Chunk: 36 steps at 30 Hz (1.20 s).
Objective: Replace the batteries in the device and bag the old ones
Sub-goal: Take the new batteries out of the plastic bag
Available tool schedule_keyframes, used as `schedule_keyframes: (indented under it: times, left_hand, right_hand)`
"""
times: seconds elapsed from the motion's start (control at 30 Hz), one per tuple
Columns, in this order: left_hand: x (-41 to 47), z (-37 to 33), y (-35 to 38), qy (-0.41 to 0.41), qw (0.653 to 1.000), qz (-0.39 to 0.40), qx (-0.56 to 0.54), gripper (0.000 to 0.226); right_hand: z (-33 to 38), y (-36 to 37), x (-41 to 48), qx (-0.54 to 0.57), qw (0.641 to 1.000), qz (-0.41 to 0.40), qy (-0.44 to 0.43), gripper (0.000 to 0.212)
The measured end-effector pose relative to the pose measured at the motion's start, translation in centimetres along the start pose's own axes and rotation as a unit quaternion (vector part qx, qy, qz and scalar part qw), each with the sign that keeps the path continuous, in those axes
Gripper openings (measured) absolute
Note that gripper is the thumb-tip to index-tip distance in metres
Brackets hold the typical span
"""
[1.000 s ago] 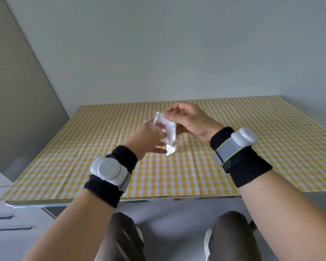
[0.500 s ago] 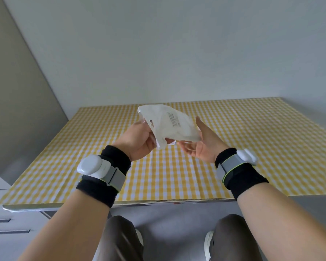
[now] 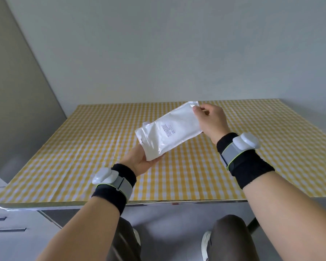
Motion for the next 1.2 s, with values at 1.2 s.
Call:
schedule_keyframes:
  times: [1.2]
  left_hand:
    - [1.3,0.7,0.0,0.033,0.983,-0.009,-0.182,0.021]
  right_hand:
    - [5.9,-3.0,2.1,-0.164,0.983,-0.052,-0.070,0.038]
Point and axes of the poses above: each hand's wrist, its own x-axis towards the middle knuckle, its own y-axis out of the palm, z = x × y, the point moved 6 cm from there along x, towards the middle knuckle, and after that the axes turned 15 degrees about z, right-handed, at the moved point
